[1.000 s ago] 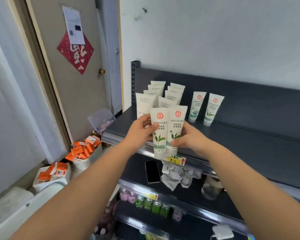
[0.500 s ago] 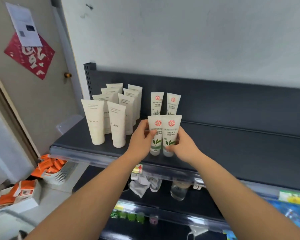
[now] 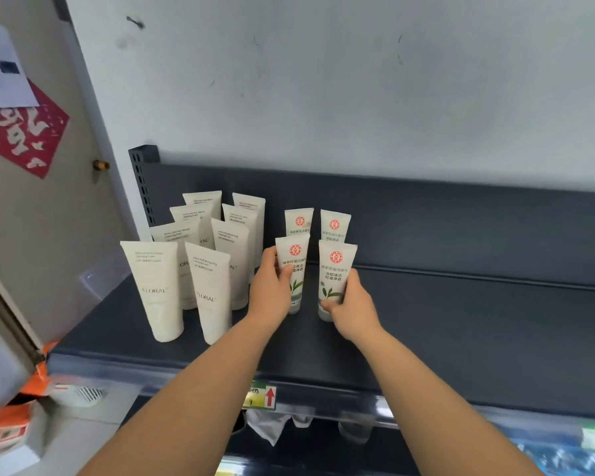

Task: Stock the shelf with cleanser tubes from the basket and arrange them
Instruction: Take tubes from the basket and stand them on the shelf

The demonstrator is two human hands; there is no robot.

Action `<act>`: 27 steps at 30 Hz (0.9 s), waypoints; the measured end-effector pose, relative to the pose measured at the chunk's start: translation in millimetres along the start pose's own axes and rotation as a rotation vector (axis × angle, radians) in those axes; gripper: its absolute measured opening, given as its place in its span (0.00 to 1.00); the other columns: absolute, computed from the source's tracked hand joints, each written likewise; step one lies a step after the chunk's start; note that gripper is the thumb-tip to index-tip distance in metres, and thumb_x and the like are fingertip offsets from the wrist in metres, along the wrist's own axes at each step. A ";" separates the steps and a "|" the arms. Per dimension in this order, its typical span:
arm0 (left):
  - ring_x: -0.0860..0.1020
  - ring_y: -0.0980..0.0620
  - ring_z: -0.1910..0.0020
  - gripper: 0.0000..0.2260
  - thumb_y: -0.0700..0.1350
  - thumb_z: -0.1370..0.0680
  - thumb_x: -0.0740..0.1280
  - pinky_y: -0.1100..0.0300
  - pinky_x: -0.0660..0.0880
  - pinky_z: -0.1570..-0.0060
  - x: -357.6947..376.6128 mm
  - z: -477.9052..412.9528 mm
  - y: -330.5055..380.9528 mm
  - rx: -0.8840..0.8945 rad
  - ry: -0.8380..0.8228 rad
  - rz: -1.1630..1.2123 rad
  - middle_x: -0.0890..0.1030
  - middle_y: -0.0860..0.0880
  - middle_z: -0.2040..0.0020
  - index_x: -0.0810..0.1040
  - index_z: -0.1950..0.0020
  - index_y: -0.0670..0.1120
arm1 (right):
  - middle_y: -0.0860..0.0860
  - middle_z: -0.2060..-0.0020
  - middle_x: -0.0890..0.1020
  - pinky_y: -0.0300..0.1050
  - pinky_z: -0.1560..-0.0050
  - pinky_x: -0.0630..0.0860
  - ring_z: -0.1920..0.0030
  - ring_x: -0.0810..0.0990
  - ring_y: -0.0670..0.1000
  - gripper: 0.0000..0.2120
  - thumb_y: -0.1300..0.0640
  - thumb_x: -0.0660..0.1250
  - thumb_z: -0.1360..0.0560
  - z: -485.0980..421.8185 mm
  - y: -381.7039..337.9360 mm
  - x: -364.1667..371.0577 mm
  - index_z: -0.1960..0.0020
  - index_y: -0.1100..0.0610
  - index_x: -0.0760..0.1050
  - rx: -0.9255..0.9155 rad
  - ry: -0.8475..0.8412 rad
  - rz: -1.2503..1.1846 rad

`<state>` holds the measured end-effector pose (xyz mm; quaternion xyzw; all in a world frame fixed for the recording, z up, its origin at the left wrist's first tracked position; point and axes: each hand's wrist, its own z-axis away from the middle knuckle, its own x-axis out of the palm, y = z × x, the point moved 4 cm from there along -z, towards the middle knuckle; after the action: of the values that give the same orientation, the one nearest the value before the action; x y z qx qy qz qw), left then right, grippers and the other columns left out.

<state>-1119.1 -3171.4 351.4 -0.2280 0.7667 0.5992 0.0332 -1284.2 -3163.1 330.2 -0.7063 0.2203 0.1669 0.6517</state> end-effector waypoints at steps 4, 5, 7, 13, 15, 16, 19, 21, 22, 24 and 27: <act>0.77 0.53 0.43 0.13 0.42 0.18 0.61 0.57 0.75 0.45 4.3 -13.2 -3.0 -0.021 -0.003 0.022 0.79 0.51 0.39 0.68 0.34 0.49 | 0.50 0.41 0.77 0.42 0.54 0.72 0.49 0.74 0.49 0.21 0.64 0.68 0.25 -22.3 2.0 3.3 0.37 0.51 0.64 0.037 0.029 0.005; 0.77 0.54 0.43 0.13 0.42 0.18 0.61 0.58 0.74 0.45 5.6 -15.4 -3.0 -0.026 -0.004 0.028 0.78 0.51 0.39 0.68 0.34 0.49 | 0.50 0.41 0.77 0.42 0.55 0.72 0.49 0.75 0.49 0.21 0.64 0.67 0.25 -26.6 2.5 4.9 0.38 0.51 0.64 0.046 0.031 0.003; 0.77 0.54 0.43 0.13 0.42 0.18 0.61 0.60 0.73 0.47 8.2 -19.1 -1.6 -0.036 -0.007 0.033 0.78 0.51 0.38 0.67 0.33 0.49 | 0.51 0.41 0.78 0.42 0.55 0.73 0.49 0.75 0.49 0.20 0.64 0.67 0.25 -33.4 3.3 7.4 0.39 0.51 0.64 0.063 0.035 0.006; 0.77 0.50 0.40 0.14 0.42 0.18 0.61 0.55 0.76 0.43 14.3 -27.5 0.0 -0.056 -0.022 0.015 0.77 0.49 0.37 0.66 0.34 0.49 | 0.52 0.40 0.76 0.42 0.54 0.72 0.48 0.74 0.50 0.20 0.64 0.66 0.25 -43.9 1.0 11.7 0.37 0.53 0.63 0.095 0.029 0.012; 0.76 0.49 0.38 0.14 0.42 0.19 0.62 0.53 0.75 0.42 16.7 -29.3 -2.2 -0.083 -0.032 -0.019 0.77 0.48 0.36 0.66 0.33 0.48 | 0.52 0.40 0.76 0.41 0.54 0.72 0.47 0.75 0.50 0.22 0.63 0.68 0.25 -43.7 1.3 11.6 0.35 0.55 0.64 0.110 0.008 0.007; 0.76 0.48 0.38 0.15 0.42 0.19 0.62 0.52 0.75 0.41 18.5 -29.0 -5.5 -0.117 -0.048 -0.045 0.76 0.48 0.35 0.66 0.33 0.47 | 0.52 0.39 0.77 0.42 0.53 0.72 0.45 0.76 0.51 0.23 0.62 0.69 0.26 -42.6 3.3 11.2 0.35 0.55 0.64 0.122 -0.009 0.016; 0.73 0.45 0.35 0.23 0.41 0.20 0.64 0.51 0.71 0.36 21.7 -20.7 -20.0 -0.269 -0.112 -0.109 0.73 0.44 0.31 0.61 0.27 0.44 | 0.52 0.38 0.77 0.46 0.44 0.75 0.41 0.77 0.52 0.27 0.57 0.73 0.28 -34.2 12.5 8.4 0.33 0.57 0.65 0.166 -0.055 0.044; 0.69 0.43 0.30 0.29 0.40 0.21 0.65 0.51 0.68 0.33 20.8 -10.4 -24.9 -0.312 -0.146 -0.166 0.68 0.42 0.27 0.56 0.23 0.43 | 0.52 0.35 0.76 0.46 0.42 0.74 0.39 0.76 0.53 0.29 0.53 0.71 0.26 -26.1 16.9 3.2 0.30 0.57 0.63 0.174 -0.062 0.061; 0.67 0.43 0.29 0.30 0.39 0.21 0.65 0.51 0.66 0.32 19.5 -5.0 -25.3 -0.310 -0.161 -0.196 0.65 0.42 0.26 0.54 0.23 0.43 | 0.52 0.34 0.74 0.46 0.41 0.73 0.38 0.75 0.53 0.29 0.53 0.70 0.25 -21.5 17.5 0.2 0.29 0.57 0.62 0.167 -0.070 0.088; 0.66 0.43 0.28 0.31 0.40 0.21 0.64 0.52 0.66 0.32 15.0 5.4 -21.9 -0.292 -0.191 -0.261 0.63 0.42 0.25 0.53 0.22 0.43 | 0.53 0.31 0.72 0.44 0.41 0.71 0.35 0.73 0.54 0.26 0.55 0.65 0.22 -12.4 17.1 -5.4 0.27 0.56 0.62 0.135 -0.112 0.181; 0.69 0.43 0.32 0.27 0.41 0.23 0.64 0.53 0.69 0.35 10.6 23.4 -15.8 -0.218 -0.294 -0.418 0.68 0.43 0.28 0.60 0.25 0.44 | 0.53 0.28 0.69 0.44 0.35 0.67 0.30 0.69 0.54 0.24 0.56 0.58 0.20 2.2 16.4 -10.8 0.25 0.55 0.61 0.050 -0.217 0.379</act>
<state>-1127.5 -3155.6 327.1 -0.2940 0.6209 0.6851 0.2422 -1301.9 -3160.8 321.7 -0.6138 0.2817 0.3563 0.6457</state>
